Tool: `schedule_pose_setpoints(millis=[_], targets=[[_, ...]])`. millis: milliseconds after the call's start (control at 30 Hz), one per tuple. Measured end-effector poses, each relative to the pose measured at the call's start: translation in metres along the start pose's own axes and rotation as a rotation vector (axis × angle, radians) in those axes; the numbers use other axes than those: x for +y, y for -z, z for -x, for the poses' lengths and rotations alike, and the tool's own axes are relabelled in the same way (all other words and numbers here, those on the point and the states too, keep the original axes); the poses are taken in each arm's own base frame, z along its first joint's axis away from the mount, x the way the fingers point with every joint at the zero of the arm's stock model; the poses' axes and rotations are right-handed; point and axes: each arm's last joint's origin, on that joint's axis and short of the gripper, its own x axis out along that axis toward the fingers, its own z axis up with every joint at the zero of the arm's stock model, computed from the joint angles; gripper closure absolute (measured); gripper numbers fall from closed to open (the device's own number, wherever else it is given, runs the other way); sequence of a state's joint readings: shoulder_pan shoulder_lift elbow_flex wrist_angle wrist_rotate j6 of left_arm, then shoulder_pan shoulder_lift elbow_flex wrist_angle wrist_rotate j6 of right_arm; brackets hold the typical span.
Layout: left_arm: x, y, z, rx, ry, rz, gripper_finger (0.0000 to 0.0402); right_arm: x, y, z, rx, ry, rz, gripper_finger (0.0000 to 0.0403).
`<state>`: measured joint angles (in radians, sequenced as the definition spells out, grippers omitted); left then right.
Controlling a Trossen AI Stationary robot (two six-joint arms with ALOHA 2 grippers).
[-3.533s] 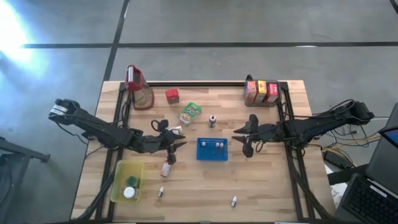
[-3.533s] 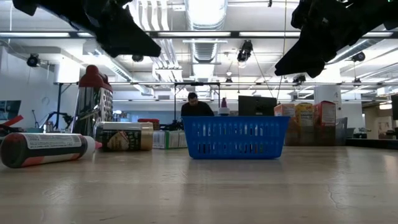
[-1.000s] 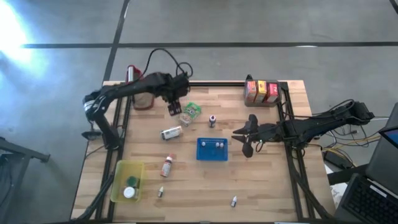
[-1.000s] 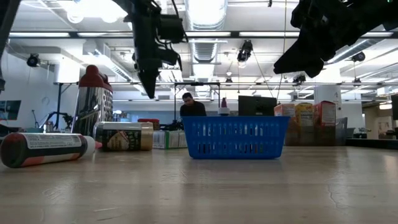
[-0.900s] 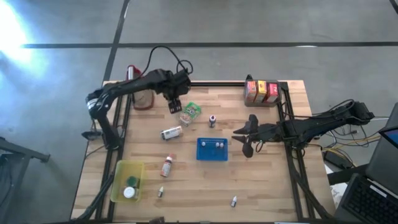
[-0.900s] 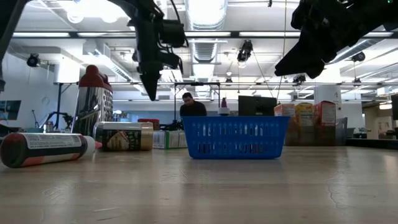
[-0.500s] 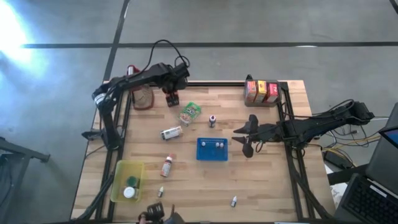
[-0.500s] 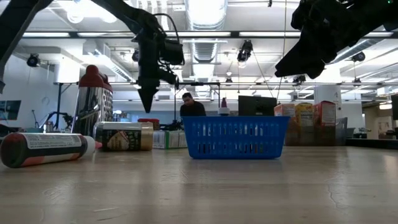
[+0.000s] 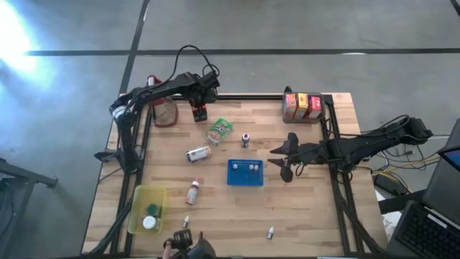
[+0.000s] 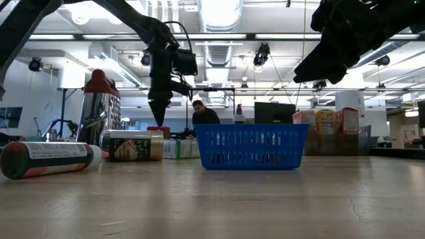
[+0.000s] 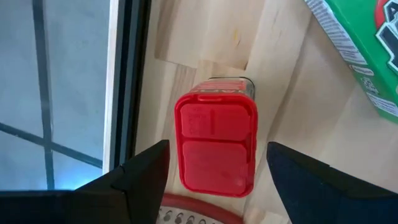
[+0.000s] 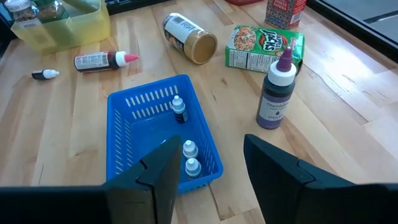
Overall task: Pick & Place Kitchen Items
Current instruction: Put the red seasoning can into the yellow bin
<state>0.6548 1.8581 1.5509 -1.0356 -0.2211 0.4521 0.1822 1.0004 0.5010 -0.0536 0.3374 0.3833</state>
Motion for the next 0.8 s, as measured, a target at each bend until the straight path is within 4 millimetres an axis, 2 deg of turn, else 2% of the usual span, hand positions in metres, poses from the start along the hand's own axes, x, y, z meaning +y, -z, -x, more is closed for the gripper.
schedule_pose_setpoints(millis=[133, 500, 800], targets=[[0.003, 0.000, -0.007, 0.008, 0.011, 0.004, 0.0129, 0.000, 0.000, 0.000, 0.001, 0.000, 0.002, 0.0232], [0.006, -0.004, -0.034, 0.041, 0.046, -0.003, 0.0129, 0.000, 0.000, 0.000, 0.002, 0.000, 0.009, 0.0270], [0.007, -0.007, -0.035, 0.008, 0.059, 0.003, 0.0129, -0.002, 0.000, 0.000, 0.000, 0.008, 0.043, 0.0288]])
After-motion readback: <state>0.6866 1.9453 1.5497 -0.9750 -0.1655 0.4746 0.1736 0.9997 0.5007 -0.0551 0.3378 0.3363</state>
